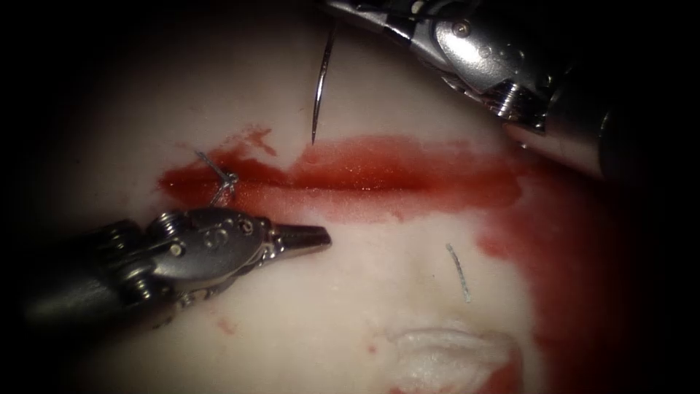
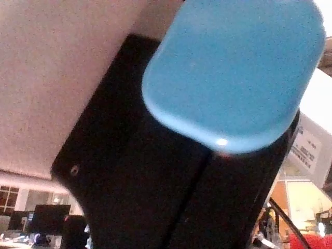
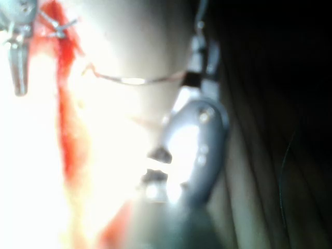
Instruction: Wound Closure
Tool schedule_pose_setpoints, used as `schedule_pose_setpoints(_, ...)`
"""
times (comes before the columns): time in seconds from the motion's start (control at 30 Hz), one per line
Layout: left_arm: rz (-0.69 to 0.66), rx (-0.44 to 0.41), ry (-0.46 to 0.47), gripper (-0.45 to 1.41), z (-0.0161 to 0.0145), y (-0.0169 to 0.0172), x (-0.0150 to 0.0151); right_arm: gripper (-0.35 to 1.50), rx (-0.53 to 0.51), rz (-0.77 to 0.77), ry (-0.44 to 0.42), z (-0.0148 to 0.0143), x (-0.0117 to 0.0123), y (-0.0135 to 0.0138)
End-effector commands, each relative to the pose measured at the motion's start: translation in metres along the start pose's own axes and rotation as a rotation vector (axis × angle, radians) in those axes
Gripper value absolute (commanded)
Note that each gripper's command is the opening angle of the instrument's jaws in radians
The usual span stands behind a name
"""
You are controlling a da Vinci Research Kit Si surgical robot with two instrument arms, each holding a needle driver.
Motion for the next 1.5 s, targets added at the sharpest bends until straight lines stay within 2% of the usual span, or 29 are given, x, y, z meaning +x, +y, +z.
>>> schedule_pose_setpoints(0.03,-0.005,-0.007,0.007,-0.45,0.0005,0.0005,-0.0007,-0.35,-0.001,-0.005,0.003,0.0011,-0.0001,0.0008)
schedule_pose_setpoints(0.13,-0.029,-0.012,0.033,-0.45,0.0009,0.0008,0.0004,-0.35,-0.004,-0.006,0.001,0.0013,-0.0002,0.0008)
schedule_pose_setpoints(0.33,-0.063,-0.008,0.045,-0.45,0.0009,0.0008,0.0006,-0.35,-0.008,-0.032,-0.002,0.0018,-0.0004,0.0007)
schedule_pose_setpoints(0.53,-0.103,0.003,0.047,-0.45,0.0006,0.0007,0.0001,-0.35,0.055,-0.108,0.03,0.0021,-0.0013,-0.0003)
schedule_pose_setpoints(0.73,-0.128,0.012,0.048,-0.45,0.0001,0.0007,-0.0006,-0.35,0.091,-0.15,0.056,0.0028,-0.0012,-0.0008)
schedule_pose_setpoints(0.93,-0.152,0.013,0.048,-0.45,0.0,0.0007,-0.0006,-0.35,0.119,-0.173,0.018,0.0031,-0.0012,-0.0016)
schedule_pose_setpoints(1.17,-0.163,0.012,0.047,-0.45,0.0,0.0007,-0.0005,-0.35,0.103,-0.193,-0.013,0.0033,-0.0013,-0.0017)
schedule_pose_setpoints(1.4,-0.169,-0.037,0.079,-0.45,-0.0004,0.0011,-0.0002,-0.35,0.101,-0.203,-0.029,0.0034,-0.0015,-0.0019)
schedule_pose_setpoints(1.5,-0.096,-0.077,0.066,-0.45,-0.0012,0.0014,-0.0012,-0.35,0.097,-0.204,-0.032,0.0033,-0.0015,-0.0019)
